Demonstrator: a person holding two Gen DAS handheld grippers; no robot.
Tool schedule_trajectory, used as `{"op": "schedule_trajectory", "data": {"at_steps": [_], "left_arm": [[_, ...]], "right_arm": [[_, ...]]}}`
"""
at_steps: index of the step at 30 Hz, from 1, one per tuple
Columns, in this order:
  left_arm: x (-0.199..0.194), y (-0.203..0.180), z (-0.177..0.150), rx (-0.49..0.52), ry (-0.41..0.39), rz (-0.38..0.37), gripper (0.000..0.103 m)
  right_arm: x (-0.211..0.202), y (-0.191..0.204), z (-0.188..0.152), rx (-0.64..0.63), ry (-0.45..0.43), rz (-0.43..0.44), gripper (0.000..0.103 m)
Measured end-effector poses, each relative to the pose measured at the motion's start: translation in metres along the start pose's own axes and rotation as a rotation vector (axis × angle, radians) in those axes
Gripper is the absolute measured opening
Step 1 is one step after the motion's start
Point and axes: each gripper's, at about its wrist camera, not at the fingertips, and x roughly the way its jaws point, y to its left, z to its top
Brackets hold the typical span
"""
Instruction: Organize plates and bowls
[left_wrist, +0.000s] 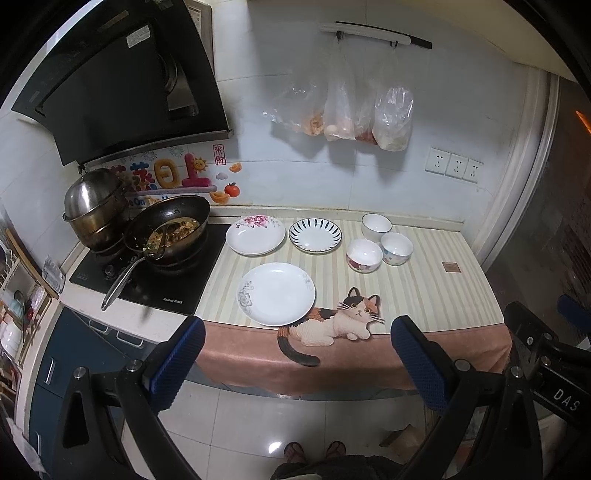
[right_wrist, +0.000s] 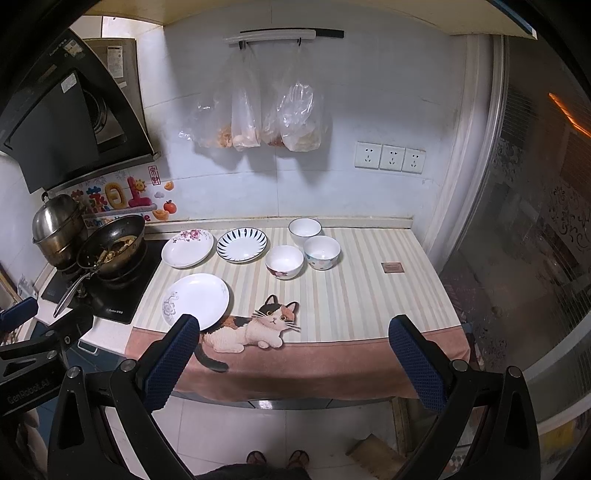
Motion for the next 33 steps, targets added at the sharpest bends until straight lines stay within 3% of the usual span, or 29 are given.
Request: {"op": "schedule_trajectory", "data": {"at_steps": [33], "left_arm": [[0.0054, 0.0051, 0.0099, 0.003, 0.001, 0.006, 0.103]], "right_arm": [[0.0008, 0.0074, -0.0010, 0.007, -0.007, 0.004, 0.103]]}}
